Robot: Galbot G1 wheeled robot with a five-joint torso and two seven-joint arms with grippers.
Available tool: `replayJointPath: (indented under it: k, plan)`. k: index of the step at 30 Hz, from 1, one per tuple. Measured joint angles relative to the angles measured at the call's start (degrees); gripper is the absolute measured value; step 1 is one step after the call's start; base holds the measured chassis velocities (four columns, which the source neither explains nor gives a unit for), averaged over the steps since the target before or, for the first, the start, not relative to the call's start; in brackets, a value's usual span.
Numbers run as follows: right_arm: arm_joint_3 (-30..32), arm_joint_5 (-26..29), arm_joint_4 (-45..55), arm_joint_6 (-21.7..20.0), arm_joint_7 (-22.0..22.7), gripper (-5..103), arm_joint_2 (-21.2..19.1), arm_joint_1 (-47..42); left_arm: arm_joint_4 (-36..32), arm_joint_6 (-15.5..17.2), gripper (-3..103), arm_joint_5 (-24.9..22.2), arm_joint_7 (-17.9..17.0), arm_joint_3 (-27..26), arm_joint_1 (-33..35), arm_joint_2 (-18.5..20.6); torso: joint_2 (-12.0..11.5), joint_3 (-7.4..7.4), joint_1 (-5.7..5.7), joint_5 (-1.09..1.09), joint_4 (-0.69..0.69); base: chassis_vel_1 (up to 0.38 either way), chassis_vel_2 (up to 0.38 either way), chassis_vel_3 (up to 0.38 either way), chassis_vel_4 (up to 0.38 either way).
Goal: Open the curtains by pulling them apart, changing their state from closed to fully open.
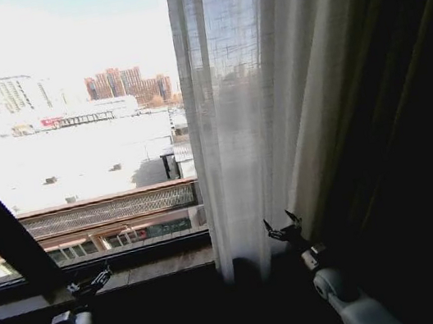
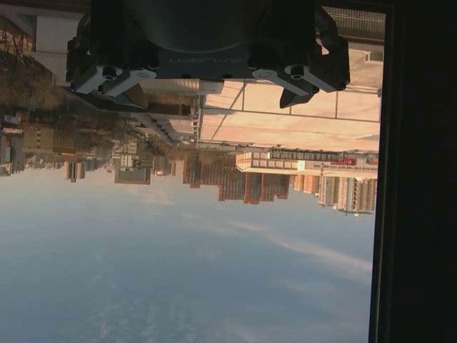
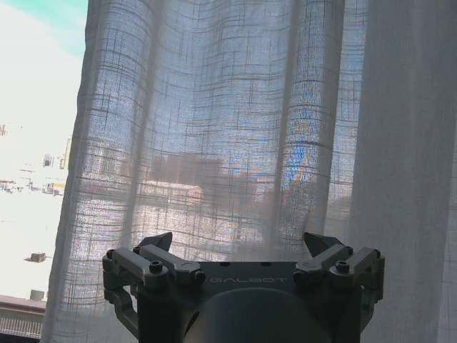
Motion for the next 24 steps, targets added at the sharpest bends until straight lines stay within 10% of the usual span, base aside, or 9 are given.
replayJointPath:
  k: [24]
  plan:
    - [-1.4, -1.8, -3.1, 3.2, -3.0, 100, 0.2, 2.5, 0.0, 0.0, 100, 0.0, 0.0, 0.0, 0.0, 0.0, 0.0, 0.00, 0.00, 0.00, -0.01, 0.090, 0.092, -0.088, -0.099]
